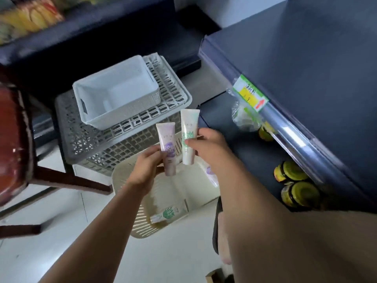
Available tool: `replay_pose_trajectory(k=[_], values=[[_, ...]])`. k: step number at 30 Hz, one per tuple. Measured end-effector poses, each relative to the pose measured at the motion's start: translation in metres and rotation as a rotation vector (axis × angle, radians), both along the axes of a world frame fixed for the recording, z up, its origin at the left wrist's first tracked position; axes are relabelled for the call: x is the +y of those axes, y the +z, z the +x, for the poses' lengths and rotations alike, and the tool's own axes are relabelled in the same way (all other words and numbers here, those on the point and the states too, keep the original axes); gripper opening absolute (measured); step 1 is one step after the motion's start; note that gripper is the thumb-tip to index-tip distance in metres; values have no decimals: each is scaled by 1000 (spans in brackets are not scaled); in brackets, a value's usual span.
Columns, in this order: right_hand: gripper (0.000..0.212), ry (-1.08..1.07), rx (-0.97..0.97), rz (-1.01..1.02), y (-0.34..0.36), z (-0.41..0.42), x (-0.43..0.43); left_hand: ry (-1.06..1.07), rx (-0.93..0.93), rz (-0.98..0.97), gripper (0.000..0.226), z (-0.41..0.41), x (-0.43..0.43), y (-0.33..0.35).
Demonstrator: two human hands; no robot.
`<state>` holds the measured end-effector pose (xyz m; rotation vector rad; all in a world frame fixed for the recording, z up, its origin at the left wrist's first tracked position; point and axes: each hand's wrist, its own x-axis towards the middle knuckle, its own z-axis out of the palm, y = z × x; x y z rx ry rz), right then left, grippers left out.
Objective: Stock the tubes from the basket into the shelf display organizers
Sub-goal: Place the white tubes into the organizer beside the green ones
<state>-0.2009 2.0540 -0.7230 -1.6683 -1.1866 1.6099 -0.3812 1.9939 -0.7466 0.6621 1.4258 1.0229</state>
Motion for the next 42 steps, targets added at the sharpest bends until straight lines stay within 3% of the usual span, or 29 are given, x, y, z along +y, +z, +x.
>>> replay_pose_trajectory(k=[7, 16, 22, 34, 42], values=[[13, -132, -40, 315, 107, 46, -17, -108, -72, 298, 26, 44, 15, 98], [11, -406, 9, 579, 202, 125, -74, -301, -82, 569, 25, 139, 14, 196], [13, -563, -62, 717, 243, 205, -137, -468, -143, 677, 22, 220, -9, 240], [22, -913, -166, 753, 243, 339, -260, -747, -224, 817, 24, 390, -78, 258], [19, -1088, -304, 812, 233, 416, -255, -774, -198, 850, 26, 455, -60, 252]])
